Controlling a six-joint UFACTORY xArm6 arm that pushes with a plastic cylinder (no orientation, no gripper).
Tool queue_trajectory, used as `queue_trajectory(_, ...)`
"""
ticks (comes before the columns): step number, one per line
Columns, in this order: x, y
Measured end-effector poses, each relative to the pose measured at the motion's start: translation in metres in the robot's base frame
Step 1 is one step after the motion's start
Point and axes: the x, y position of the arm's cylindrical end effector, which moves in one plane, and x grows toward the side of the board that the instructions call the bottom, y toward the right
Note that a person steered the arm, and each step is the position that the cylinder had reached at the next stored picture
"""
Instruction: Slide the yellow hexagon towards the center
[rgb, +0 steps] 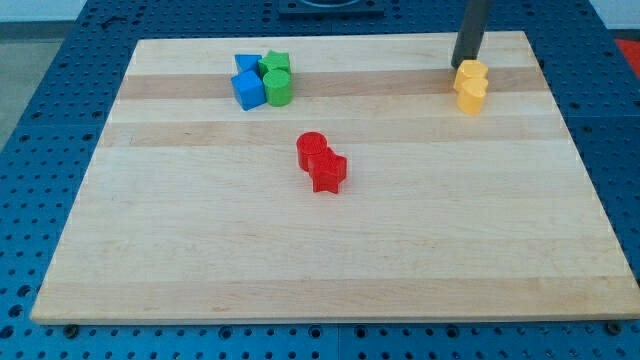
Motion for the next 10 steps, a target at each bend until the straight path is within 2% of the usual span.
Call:
queue_trajectory(2,0.001,0.064)
queue_trajectory(3,0.006,0.073)
queue_trajectory(4,0.019,0.059)
queue_trajectory(8,0.027,-0.008)
queue_trajectory(10,0.065,-0.043)
